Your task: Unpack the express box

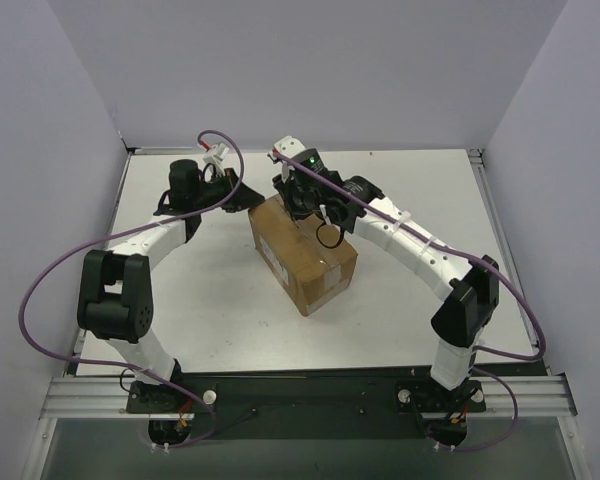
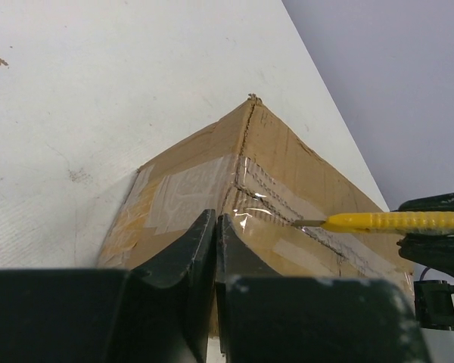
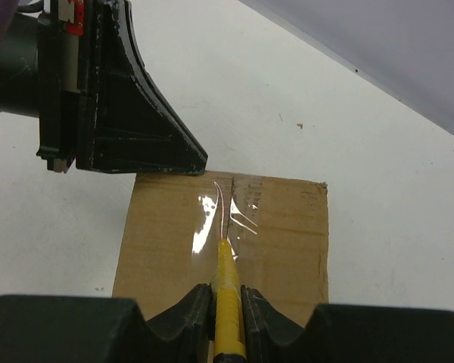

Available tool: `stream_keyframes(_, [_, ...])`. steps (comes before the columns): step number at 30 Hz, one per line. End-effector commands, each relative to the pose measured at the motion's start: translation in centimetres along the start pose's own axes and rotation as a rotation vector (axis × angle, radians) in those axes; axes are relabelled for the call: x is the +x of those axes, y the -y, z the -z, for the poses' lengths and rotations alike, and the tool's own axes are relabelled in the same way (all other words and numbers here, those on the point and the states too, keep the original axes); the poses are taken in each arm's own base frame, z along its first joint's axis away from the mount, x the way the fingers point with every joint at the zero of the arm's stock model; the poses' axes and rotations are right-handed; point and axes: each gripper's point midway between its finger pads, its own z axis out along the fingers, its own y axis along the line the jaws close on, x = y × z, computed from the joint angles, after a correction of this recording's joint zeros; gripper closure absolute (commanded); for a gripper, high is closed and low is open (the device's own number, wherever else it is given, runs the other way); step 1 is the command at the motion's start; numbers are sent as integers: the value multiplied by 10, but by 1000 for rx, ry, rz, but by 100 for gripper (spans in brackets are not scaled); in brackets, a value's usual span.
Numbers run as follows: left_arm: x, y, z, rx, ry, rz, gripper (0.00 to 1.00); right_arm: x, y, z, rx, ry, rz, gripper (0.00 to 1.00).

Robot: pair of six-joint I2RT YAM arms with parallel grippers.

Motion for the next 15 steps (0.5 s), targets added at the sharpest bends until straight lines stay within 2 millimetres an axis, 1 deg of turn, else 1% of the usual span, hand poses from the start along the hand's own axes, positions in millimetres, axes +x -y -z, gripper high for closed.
stream_keyframes(1, [10,-40,9,-153,4,34,100,17,-5,36,-31,-65,18,100])
stream_keyframes(4, [6,-38,9,-154,13,29,100,18,-8,38,-38,-68,23,100])
stream_keyframes(7, [8,-41,10,-163,8,32,100,18,-13,41,-55,-78,33,100])
stream_keyframes(10, [6,-41,12,-169,15,30,100,20,-14,43,-54,-87,38,100])
stream_keyframes(15, [-3,-49,21,-200,42,29,100,23,-14,53,-55,-99,56,100])
